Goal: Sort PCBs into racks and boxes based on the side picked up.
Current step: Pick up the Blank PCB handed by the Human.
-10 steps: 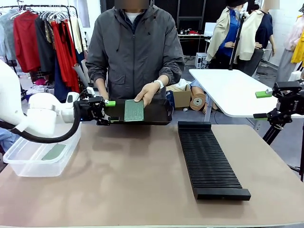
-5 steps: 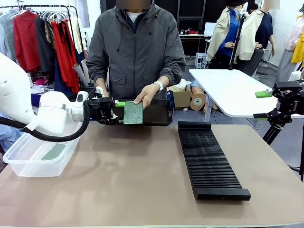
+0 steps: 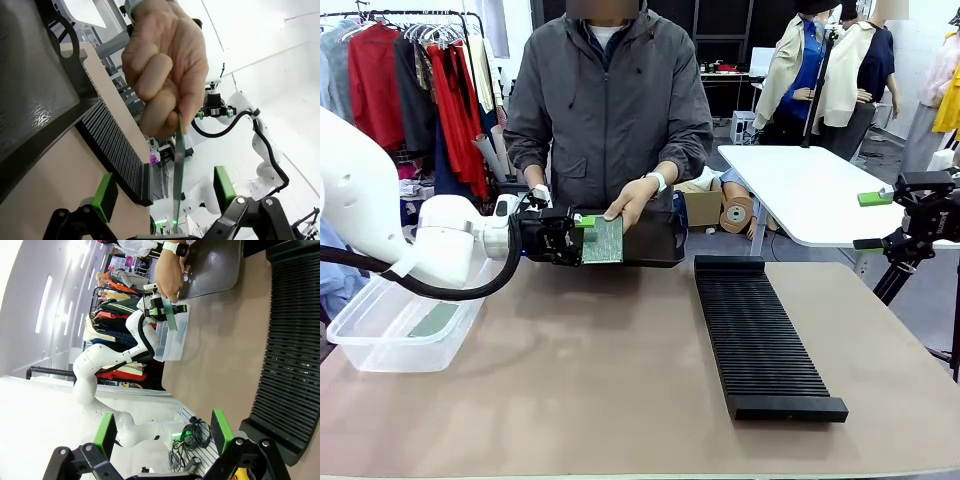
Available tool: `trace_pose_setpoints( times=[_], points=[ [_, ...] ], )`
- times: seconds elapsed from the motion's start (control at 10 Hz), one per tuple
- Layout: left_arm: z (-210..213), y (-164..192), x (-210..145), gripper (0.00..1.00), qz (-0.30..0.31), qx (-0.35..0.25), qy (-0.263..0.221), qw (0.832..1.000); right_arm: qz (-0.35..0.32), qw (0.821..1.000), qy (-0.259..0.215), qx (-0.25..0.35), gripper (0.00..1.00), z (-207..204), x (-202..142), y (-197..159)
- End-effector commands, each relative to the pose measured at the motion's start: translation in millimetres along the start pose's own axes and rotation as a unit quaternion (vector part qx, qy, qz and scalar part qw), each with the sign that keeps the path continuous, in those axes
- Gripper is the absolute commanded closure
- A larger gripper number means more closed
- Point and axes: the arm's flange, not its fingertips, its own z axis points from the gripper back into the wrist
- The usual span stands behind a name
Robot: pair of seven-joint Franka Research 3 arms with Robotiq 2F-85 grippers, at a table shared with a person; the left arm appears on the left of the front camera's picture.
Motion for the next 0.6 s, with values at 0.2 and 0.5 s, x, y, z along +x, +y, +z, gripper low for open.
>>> trace_pose_setpoints(
  times=[0.2,0.5],
  points=[
    [-2.8,0.4,4.4,0.24,0.004,-0.011,0.033,0.999,0.002,1.0,-0.009,0.005,0.0,-1.3,-1.1,2.4],
    [-4.5,-0.9,3.9,0.55,0.01,-0.019,0.041,0.999,0.002,1.0,-0.009,0.005,0.0,-1.3,-1.1,2.4]
  ],
)
